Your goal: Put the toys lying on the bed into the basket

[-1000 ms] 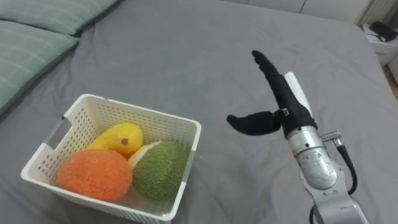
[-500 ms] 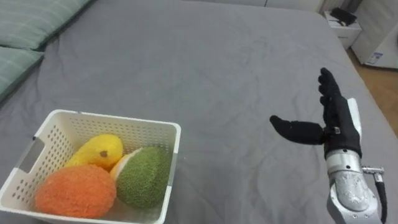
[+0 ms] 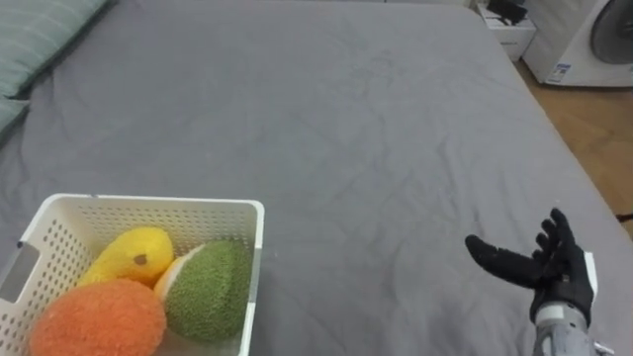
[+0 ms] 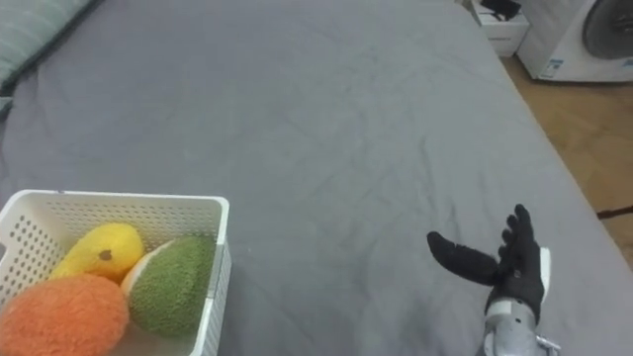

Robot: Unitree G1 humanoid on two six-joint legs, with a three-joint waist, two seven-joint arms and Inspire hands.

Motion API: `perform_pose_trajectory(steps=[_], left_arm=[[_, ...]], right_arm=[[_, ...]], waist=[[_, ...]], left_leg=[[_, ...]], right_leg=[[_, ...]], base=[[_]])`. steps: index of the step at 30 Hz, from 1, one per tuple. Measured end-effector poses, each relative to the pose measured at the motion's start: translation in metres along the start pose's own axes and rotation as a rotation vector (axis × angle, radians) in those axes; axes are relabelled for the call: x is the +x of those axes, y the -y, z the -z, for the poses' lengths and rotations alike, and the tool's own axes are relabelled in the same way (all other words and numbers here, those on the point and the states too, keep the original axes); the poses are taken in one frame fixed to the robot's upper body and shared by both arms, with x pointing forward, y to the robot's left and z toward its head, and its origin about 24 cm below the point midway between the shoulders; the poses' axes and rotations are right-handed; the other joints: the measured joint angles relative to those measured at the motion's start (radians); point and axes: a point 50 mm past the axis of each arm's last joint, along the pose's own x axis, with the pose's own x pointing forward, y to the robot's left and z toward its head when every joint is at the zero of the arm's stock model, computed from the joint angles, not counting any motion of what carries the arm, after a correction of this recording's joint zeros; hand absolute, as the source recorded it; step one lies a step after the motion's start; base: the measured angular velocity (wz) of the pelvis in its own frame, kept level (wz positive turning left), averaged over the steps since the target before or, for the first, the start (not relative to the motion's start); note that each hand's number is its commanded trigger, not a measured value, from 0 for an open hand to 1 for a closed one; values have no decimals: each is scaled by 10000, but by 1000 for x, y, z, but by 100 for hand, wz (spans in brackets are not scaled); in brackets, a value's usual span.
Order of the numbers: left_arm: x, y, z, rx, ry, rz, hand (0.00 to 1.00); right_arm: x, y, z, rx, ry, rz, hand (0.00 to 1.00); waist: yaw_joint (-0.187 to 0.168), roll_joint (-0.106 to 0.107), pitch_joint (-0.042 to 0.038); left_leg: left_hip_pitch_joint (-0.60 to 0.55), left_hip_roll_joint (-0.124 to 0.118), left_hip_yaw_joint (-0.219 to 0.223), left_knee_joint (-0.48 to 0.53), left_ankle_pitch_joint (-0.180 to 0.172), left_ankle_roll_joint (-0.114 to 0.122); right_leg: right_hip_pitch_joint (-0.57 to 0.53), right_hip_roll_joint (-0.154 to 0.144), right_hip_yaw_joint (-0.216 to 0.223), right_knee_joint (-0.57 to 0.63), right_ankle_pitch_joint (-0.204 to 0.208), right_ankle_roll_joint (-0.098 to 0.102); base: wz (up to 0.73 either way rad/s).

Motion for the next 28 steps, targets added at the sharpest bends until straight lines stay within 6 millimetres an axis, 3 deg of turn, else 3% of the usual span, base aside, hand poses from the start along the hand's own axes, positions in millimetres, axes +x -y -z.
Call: perform_pose_trajectory(steps=[4,7,10,12,18,21,28], left_arm=[[0,-1,1,-77,17,-70,0],[-1,-1,5,-40,-42,-68,0],[-2,-1,9,-162,-157,-85,0],[-4,0,16,-162,-323,-78,0],[-5,2,24,-556,-846,-37,0],[-7,5,25,-647,-978,73,0],[-6,7,21,-916,-1001,445,0]], right_arm=[[-1,11,22,1230,-1282,822,0],[-1,25,34,3231,-2089,1744,0],[-6,45,58,4327,-3053,2811,0],[-16,60,80,4979,-3868,3781,0],[-58,89,141,4332,-6412,5496,0],[-76,93,159,3954,-7517,5461,0],[-91,85,175,2199,-8683,3522,0]], waist=[[-14,33,8],[-142,21,-6],[-283,-13,-28],[-564,-1,-34],[-698,-24,-91],[-708,0,-85],[-643,-26,-58]], left_leg=[[-36,-2,1,-25,-22,-9],[-18,-14,-29,20,-26,-11],[1,-22,-48,26,-27,-13],[4,-31,-63,11,-33,-20],[11,-6,-39,9,-77,-80],[12,-10,-95,9,-91,-90],[60,-7,-123,-10,-124,-98]], right_leg=[[-32,11,109,-5,-16,0],[18,11,106,-31,-48,6],[60,8,85,-48,-85,19],[97,-13,-22,-49,-137,18],[42,12,-58,0,-261,-26],[46,2,-120,2,-288,-36],[81,12,-118,-19,-320,-22]], base=[[-1],[3],[5],[9],[-1],[1],[1]])
